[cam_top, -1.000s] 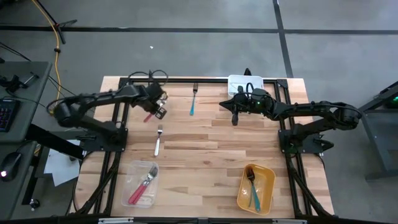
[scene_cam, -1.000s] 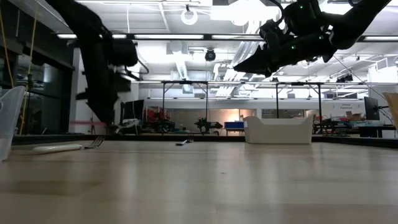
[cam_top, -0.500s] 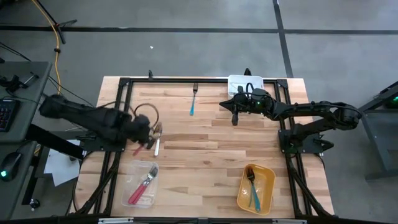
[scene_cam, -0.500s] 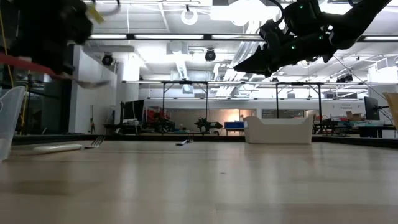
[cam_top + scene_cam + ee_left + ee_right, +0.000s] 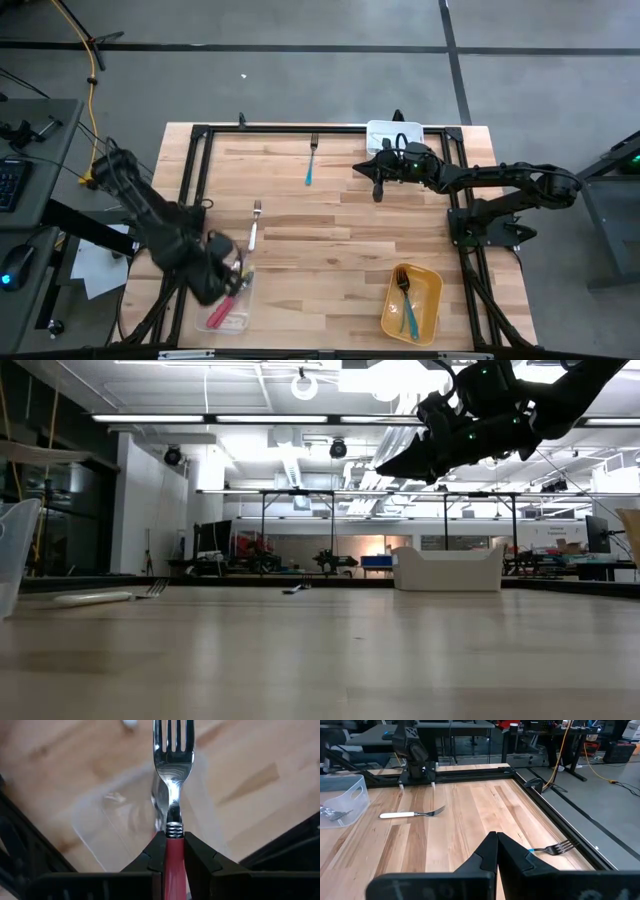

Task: Sort silverware by color (type)
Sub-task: Put the pink fork into the transparent bin

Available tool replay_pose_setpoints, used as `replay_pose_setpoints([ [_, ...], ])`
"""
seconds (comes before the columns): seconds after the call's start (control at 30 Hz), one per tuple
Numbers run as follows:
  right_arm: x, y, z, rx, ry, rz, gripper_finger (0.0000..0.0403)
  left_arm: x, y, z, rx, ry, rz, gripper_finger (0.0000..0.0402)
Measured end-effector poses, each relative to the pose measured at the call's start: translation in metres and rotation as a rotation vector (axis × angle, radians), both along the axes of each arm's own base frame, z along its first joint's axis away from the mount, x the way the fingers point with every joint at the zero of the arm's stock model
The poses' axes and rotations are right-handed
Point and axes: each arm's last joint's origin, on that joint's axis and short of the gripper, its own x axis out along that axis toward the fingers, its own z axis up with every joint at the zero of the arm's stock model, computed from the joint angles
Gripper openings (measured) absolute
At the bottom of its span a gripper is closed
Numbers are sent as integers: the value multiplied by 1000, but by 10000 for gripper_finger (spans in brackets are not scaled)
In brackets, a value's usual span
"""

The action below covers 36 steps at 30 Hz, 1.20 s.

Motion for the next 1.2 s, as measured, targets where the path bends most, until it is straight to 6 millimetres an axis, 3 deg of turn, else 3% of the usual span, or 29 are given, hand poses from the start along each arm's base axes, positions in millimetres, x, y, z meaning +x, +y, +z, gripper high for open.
replay_pose_setpoints([
  [0.2,0,0,-1,3,7,0,0,-1,-46,-22,44,63,17,33],
  [0.37,0,0,-1,3,7,0,0,6,-63,-47,72,113,-11,33],
  [0.77,0,0,-1,4,6,-1,0,6,-55,-72,98,235,76,37],
  [1.03,1,-1,5,-66,-36,4,0,7,-54,-66,59,220,41,135],
  [1.2,2,-1,9,-84,-51,6,0,10,-40,-45,56,115,-70,167],
])
